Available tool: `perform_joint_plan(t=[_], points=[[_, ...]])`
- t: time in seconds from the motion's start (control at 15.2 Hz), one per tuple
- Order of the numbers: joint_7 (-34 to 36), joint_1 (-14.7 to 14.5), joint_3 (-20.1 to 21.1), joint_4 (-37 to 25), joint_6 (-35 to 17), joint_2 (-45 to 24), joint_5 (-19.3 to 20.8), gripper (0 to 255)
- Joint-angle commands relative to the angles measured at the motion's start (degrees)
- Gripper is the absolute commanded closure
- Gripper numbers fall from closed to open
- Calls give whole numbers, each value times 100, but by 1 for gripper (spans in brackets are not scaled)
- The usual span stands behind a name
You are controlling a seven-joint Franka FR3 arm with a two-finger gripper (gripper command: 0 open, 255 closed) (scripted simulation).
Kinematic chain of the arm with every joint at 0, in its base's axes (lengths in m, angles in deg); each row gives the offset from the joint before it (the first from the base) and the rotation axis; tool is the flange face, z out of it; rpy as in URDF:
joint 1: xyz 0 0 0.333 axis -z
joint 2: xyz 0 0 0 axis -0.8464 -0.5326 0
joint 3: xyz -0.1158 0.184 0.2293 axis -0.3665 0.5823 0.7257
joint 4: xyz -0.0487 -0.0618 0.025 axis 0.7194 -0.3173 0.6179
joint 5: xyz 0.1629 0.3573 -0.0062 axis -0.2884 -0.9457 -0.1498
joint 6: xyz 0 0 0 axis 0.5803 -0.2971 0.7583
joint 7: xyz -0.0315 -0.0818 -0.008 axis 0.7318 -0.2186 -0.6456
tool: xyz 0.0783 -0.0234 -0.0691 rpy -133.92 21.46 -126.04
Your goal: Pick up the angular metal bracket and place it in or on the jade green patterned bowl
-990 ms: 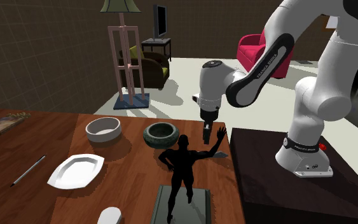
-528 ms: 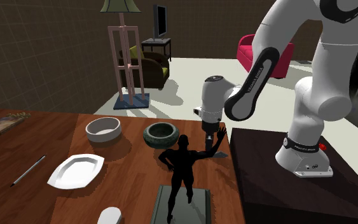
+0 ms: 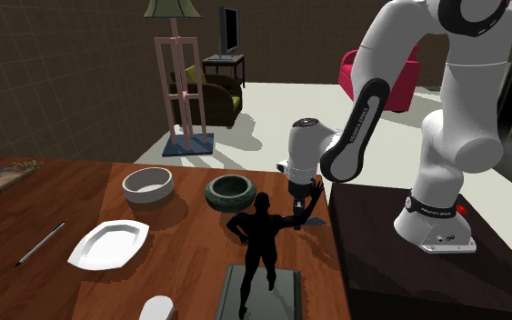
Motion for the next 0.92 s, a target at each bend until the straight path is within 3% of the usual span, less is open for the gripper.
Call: perform_joint_plan(t=[0.0, 0.2, 0.26, 0.86], points=[[1, -1, -1, 1, -12, -9, 2, 0], [1, -1, 0, 1, -10, -8, 1, 0], [1, -1, 0, 1, -10, -8, 1, 255], [1, -2, -2, 1, -12, -9, 1, 255]])
